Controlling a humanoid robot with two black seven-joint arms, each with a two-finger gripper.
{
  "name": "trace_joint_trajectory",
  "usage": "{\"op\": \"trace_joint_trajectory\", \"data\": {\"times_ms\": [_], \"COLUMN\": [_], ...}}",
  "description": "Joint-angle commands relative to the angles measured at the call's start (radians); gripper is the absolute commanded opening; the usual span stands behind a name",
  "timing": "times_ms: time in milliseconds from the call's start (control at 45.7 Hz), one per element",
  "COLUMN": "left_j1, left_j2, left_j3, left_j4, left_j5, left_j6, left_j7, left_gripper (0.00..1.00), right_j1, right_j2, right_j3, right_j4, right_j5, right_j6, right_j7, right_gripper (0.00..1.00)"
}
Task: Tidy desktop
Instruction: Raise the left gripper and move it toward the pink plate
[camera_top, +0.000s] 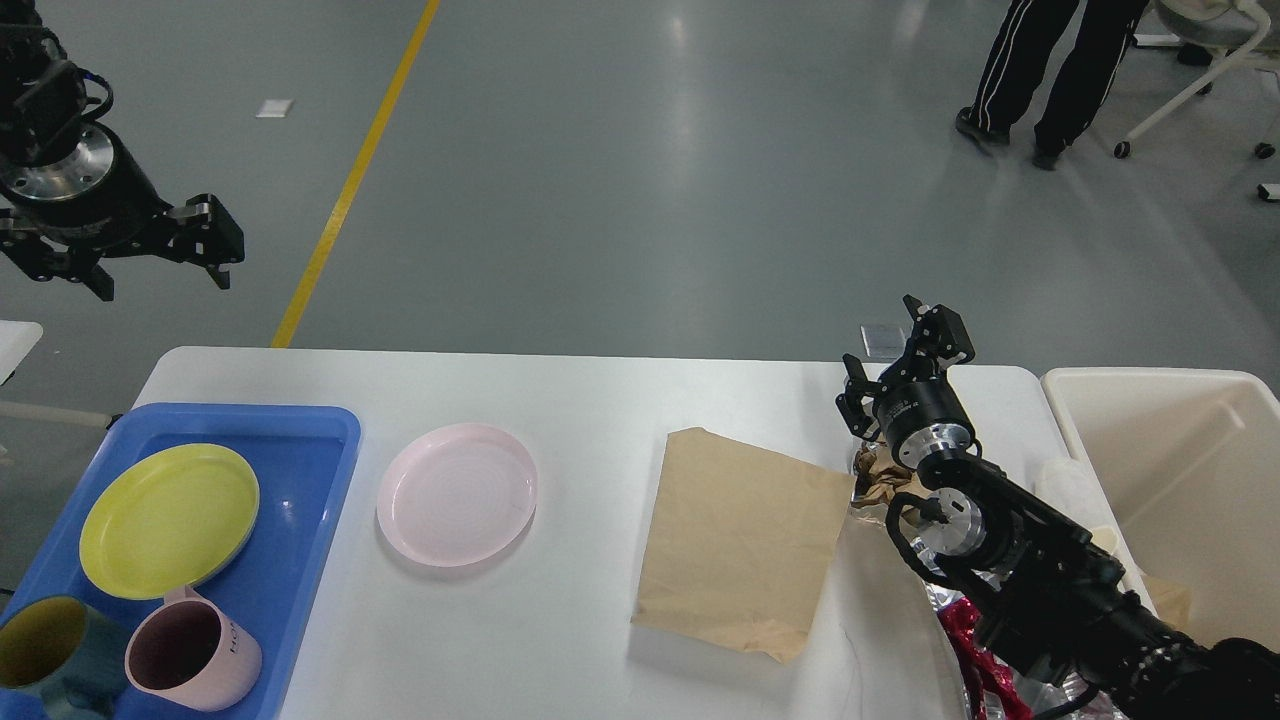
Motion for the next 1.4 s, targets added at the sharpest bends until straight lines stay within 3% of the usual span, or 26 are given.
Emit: {"op": "trace_joint_trajectory", "data": {"times_ms": [0,722,1378], "left_j1": [-0.006,0.033,0.115], "left_j2": [-0.021,-0.026,-0.055], "left_j3": [-0.012,-0.06,-0.11], "left_j4": [0.009,0.018,0.11], "left_j5": [0.001,0.002,0.004], "left_j6": [0.0,0.0,0.0], "left_j7": [0.001,0.003,0.004], "left_gripper": [0.95,0.95,0.95], "right_j1": [-0.001,0.001,-0.001], "right_j2": [0.0,0.0,0.0], "right_j3": [0.0,0.0,0.0], "right_j4": [0.0,0.0,0.0], "right_j5": [0.0,0.0,0.0], "right_j6": [0.0,0.0,0.0], "right_j7": [-0.001,-0.001,-0.001], "right_gripper": [1.0,1.0,1.0]}}
